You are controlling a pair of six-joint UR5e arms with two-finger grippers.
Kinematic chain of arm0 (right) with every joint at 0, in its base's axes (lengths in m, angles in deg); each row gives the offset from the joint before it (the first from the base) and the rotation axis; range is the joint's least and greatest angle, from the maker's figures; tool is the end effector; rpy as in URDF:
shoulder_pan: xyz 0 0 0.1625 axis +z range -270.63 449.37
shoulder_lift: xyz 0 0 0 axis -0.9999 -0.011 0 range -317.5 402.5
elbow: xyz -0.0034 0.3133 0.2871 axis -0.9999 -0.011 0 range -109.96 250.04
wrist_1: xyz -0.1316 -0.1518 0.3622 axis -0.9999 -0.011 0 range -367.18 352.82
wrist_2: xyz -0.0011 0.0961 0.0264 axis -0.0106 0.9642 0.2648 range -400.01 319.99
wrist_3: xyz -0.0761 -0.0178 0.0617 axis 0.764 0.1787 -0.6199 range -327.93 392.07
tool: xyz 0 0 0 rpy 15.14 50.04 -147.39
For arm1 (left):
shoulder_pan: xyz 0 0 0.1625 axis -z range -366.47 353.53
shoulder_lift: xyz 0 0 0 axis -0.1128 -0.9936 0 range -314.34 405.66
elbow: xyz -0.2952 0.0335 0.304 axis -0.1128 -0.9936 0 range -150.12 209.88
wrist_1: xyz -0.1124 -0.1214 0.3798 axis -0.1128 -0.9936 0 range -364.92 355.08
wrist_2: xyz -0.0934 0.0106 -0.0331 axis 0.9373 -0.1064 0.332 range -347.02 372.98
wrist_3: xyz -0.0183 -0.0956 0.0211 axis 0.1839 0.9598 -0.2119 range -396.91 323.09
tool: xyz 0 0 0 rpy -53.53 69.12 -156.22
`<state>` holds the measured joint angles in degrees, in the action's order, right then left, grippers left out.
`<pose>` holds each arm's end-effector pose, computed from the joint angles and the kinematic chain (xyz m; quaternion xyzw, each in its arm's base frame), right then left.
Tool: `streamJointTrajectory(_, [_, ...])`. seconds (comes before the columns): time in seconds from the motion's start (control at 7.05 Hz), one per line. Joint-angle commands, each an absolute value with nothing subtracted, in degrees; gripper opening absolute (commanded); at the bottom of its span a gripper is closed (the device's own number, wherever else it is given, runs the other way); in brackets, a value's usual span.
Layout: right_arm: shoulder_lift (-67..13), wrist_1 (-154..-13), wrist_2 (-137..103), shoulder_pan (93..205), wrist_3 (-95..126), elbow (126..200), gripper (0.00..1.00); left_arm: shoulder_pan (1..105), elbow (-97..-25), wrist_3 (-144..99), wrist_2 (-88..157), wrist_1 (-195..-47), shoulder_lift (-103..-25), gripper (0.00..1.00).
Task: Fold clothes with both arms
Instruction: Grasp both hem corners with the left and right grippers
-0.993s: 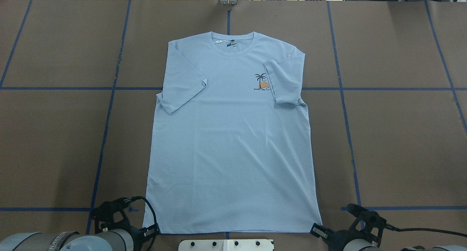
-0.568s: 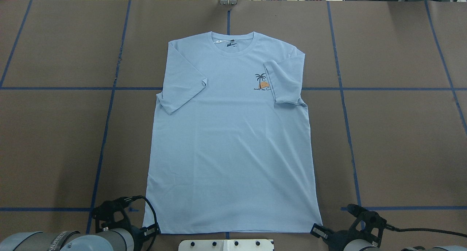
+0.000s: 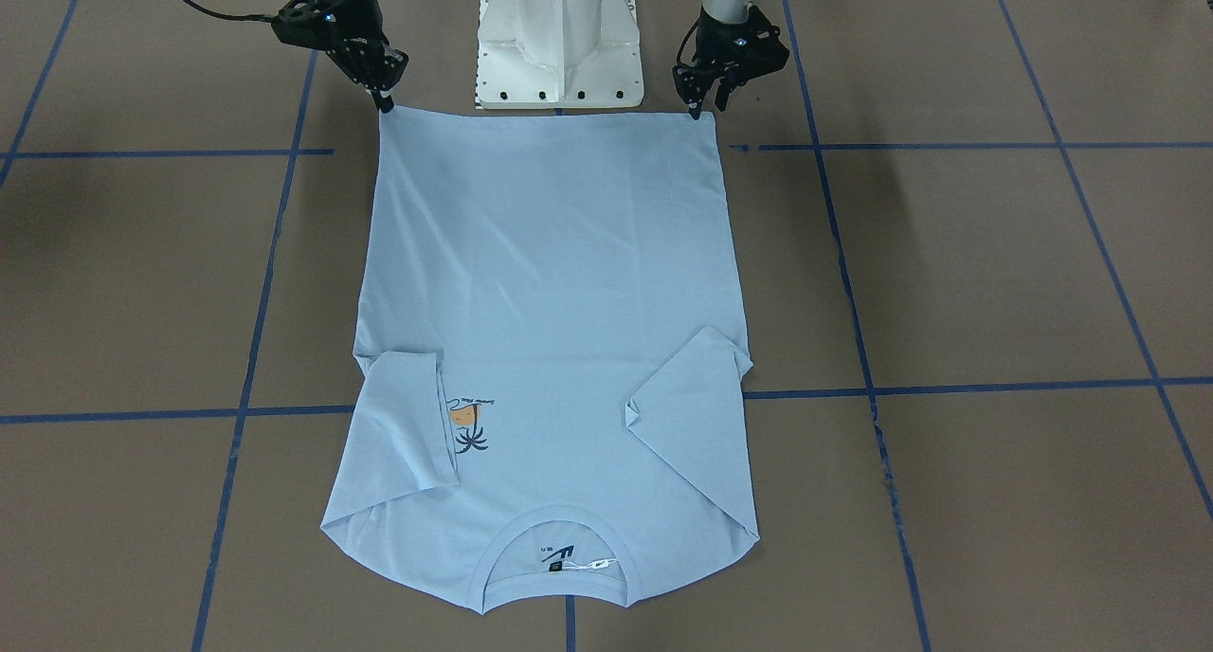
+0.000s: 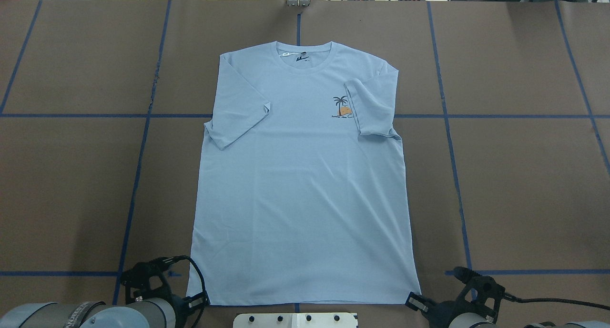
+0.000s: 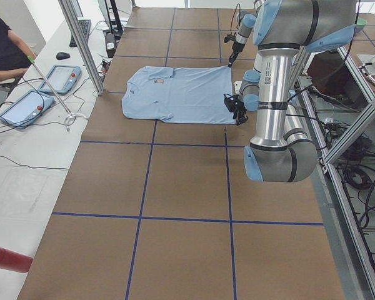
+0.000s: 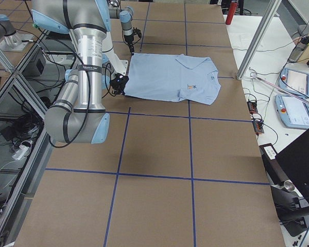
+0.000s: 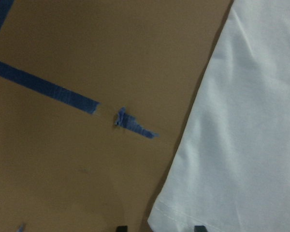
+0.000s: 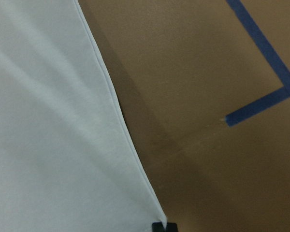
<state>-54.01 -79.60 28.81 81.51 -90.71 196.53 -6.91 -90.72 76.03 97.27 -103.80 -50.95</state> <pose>-0.4464 -0.1092 0.3779 0.0201 -0.4301 0.2665 0.8623 0.5029 -0.1394 0.3446 -0.0343 0.3921 -0.1985 0.8976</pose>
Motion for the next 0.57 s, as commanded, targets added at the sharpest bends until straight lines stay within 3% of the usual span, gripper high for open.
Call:
streamJointTrajectory(0.0, [-54.0, -79.6, 28.8, 81.5, -90.7, 196.6, 0.0, -6.9, -90.4, 76.0, 97.3, -103.8, -51.0, 0.45])
streamJointTrajectory(0.14, [-54.0, -79.6, 28.8, 81.5, -90.7, 196.6, 0.0, -6.9, -90.1, 76.0, 97.3, -103.8, -51.1, 0.3])
streamJointTrajectory(0.28, [-54.0, -79.6, 28.8, 81.5, -90.7, 196.7, 0.0, -6.9, -89.7, 76.0, 97.3, -103.8, -51.1, 0.0])
streamJointTrajectory(0.43, [-54.0, -79.6, 28.8, 81.5, -90.7, 196.9, 0.0, -6.8, -89.5, 76.0, 97.4, -104.1, -51.3, 0.0])
